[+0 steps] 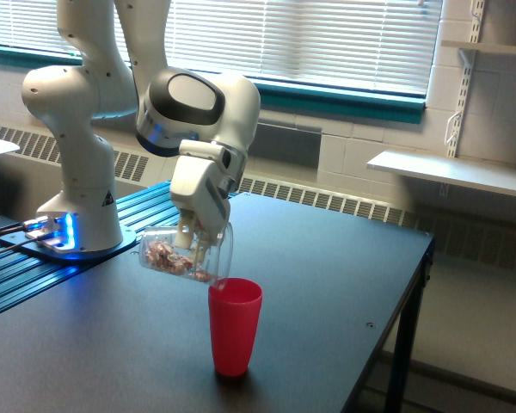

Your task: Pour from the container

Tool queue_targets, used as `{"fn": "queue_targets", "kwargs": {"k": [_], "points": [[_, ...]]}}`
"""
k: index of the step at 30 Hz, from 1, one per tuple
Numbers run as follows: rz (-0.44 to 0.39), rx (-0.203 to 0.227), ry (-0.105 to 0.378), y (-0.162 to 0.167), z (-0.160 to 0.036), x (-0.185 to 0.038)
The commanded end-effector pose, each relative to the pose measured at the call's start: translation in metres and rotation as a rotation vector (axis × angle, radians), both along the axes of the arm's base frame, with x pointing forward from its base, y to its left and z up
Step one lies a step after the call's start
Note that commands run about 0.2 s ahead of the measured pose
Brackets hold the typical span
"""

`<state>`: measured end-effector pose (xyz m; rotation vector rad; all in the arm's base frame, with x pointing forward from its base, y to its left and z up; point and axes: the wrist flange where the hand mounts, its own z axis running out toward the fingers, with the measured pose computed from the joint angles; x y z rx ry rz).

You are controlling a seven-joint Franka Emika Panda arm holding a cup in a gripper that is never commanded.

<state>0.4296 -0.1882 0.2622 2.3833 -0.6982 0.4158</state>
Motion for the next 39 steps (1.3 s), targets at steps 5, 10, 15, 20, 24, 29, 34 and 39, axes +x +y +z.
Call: {"fn": "queue_targets", "kwargs": {"k": [5, 10, 15, 20, 24, 29, 34, 39], "points": [[-0.025, -0.030, -0.016, 0.006, 0.005, 0.010], [-0.014, -0.061, 0.001, 0.007, 0.004, 0.011], [-0.017, -0.102, 0.038, 0.006, 0.001, 0.008], [-0.023, -0.088, 0.065, 0.006, -0.002, 0.006], [-0.051, -0.080, 0.075, 0.003, 0.000, 0.007], [-0.065, -0.096, 0.097, 0.003, 0.001, 0.010], [-0.078, -0.105, 0.116, 0.004, 0.003, 0.016], [-0.071, -0.119, 0.119, 0.009, 0.010, 0.027]]}}
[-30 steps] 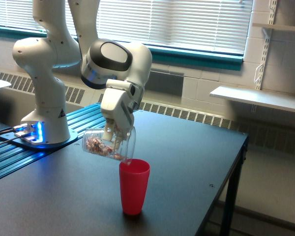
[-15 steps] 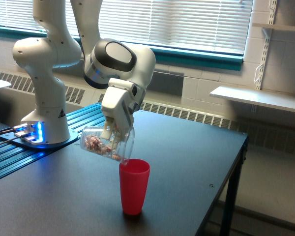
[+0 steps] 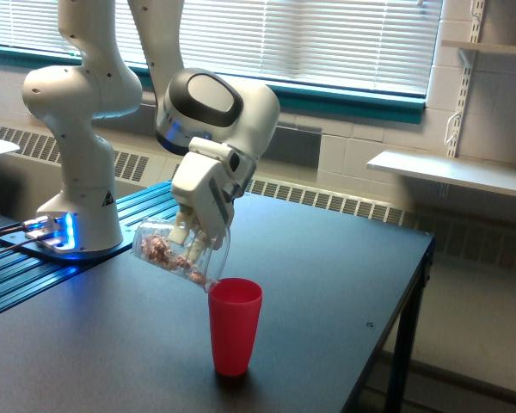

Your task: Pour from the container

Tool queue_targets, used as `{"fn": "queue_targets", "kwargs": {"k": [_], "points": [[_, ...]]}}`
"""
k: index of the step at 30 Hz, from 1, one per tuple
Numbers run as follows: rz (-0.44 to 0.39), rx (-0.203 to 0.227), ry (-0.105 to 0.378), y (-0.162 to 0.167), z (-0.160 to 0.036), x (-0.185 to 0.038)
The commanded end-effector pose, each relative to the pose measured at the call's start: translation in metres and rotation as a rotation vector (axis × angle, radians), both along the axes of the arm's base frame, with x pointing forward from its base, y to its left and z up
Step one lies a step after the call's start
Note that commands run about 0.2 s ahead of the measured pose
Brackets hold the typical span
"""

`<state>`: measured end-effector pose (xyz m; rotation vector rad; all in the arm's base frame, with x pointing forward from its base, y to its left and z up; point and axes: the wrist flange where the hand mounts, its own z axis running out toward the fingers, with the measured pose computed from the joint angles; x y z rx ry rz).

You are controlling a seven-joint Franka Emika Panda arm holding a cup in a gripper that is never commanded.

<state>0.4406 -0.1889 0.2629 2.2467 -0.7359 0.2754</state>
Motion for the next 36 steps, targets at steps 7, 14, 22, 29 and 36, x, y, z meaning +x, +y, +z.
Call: {"fn": "queue_targets", "kwargs": {"k": [7, 14, 22, 29, 36], "points": [[0.034, -0.010, -0.004, 0.016, 0.017, 0.030], [0.045, 0.000, 0.000, 0.023, 0.016, 0.030], [0.062, 0.002, 0.018, 0.029, 0.009, 0.020], [0.072, 0.011, 0.024, 0.035, 0.007, 0.015], [0.070, 0.029, 0.023, 0.041, 0.010, 0.014]]}}
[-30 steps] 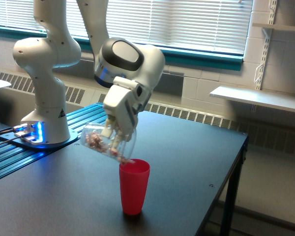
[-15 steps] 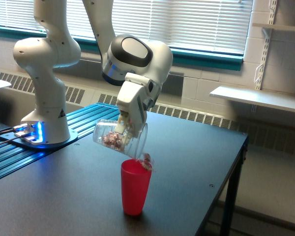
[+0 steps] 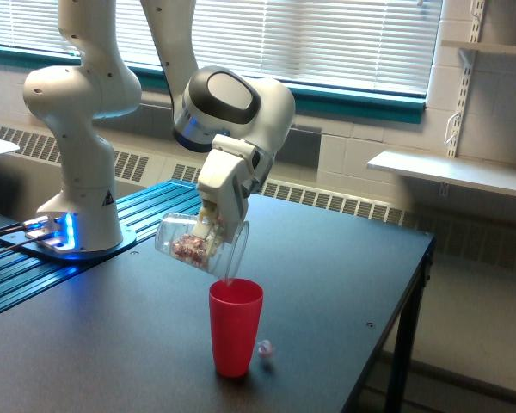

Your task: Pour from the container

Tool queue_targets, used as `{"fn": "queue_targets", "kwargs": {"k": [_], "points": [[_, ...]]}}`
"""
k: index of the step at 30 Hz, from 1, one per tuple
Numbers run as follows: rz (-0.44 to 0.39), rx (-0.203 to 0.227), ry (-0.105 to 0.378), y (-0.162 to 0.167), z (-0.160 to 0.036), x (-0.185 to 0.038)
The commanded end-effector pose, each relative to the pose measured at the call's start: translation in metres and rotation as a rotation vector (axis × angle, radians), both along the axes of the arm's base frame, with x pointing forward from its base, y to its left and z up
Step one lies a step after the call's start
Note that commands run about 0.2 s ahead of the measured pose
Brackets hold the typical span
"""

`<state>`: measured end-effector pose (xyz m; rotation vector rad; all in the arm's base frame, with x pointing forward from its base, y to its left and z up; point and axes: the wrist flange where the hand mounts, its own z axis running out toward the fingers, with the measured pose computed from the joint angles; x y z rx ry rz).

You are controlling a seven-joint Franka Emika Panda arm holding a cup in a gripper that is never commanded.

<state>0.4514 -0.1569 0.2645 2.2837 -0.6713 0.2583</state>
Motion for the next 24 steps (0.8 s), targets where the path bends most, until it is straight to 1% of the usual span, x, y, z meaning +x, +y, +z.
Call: {"fn": "queue_targets", "kwargs": {"k": [1, 9, 11, 14, 18, 21, 24], "points": [[0.017, 0.012, -0.009, 0.009, 0.009, 0.003], [-0.022, 0.032, 0.014, 0.006, 0.011, 0.001], [-0.022, 0.031, 0.026, 0.006, 0.011, -0.001], [-0.038, 0.044, 0.036, 0.005, 0.011, -0.002], [-0.054, 0.048, 0.049, 0.002, 0.011, -0.003], [-0.076, 0.054, 0.053, -0.001, 0.012, -0.003], [-0.088, 0.050, 0.053, -0.004, 0.013, -0.002]]}}
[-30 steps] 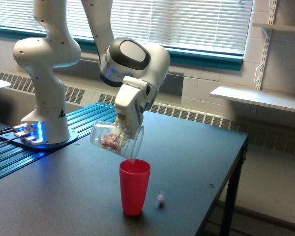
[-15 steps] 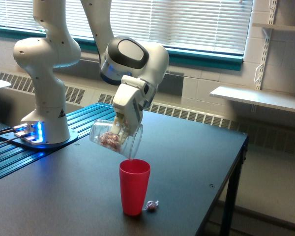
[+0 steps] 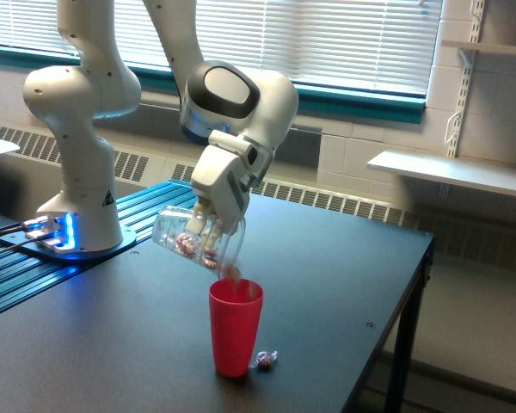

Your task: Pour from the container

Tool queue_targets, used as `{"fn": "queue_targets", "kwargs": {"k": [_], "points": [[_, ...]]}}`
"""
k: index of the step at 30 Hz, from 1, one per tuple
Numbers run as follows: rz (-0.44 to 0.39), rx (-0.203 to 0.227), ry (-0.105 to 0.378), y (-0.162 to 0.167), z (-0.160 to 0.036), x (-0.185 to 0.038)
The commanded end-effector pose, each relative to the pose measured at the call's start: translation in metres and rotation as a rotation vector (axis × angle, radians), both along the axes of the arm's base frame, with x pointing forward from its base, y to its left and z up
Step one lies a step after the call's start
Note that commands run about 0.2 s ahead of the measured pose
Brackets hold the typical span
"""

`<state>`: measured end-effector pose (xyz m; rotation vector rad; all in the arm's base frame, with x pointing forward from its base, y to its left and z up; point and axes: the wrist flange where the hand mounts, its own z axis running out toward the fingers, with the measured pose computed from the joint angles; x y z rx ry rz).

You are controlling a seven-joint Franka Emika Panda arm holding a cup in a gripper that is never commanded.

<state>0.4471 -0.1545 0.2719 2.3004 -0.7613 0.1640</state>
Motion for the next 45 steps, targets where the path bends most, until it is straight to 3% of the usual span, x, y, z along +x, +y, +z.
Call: {"fn": "queue_targets", "kwargs": {"k": [1, 19, 28, 36, 45], "points": [[-0.011, 0.001, 0.020, -0.0071, 0.0058, 0.0029], [-0.039, 0.029, 0.056, -0.0059, 0.0032, 0.0002], [-0.047, 0.017, 0.012, -0.0095, 0.0057, 0.0041], [-0.054, 0.037, 0.016, -0.0099, 0.0056, 0.0052], [-0.047, 0.042, -0.041, -0.0077, 0.0106, 0.0073]]}}
